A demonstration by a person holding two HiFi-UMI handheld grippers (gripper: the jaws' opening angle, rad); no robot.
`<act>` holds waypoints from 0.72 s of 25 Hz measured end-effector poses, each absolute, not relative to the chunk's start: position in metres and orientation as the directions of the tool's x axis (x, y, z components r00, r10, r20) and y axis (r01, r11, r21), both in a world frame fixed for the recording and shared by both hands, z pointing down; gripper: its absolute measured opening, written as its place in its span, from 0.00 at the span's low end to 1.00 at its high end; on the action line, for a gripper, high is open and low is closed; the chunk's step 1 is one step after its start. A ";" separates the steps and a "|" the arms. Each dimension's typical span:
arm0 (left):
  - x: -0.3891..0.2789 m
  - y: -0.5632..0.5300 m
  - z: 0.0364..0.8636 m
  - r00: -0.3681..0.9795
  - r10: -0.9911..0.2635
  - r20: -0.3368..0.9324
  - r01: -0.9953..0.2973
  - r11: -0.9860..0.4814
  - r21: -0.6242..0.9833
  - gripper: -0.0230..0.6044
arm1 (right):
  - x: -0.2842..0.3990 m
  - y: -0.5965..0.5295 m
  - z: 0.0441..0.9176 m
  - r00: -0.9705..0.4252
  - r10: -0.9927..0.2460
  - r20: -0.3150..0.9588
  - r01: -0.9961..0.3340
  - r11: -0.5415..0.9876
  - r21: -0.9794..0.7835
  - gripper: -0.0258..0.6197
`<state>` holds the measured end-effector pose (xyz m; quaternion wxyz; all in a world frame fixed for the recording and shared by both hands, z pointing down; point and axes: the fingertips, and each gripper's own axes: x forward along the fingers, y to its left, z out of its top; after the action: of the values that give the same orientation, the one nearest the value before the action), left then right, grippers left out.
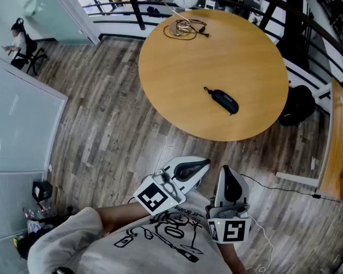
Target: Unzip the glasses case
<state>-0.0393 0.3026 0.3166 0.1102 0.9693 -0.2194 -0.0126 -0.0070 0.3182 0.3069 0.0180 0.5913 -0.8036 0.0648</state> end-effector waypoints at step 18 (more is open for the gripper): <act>0.015 0.336 0.319 0.904 -0.424 0.046 -0.425 -0.886 0.186 0.05 | 0.048 0.352 0.310 -0.310 -0.948 0.080 -0.944 0.296 -0.148 0.07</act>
<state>0.0151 0.3359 0.3194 0.0960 0.9711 -0.2186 0.0019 0.0481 0.3518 0.3103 -0.0114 0.5874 -0.8049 0.0834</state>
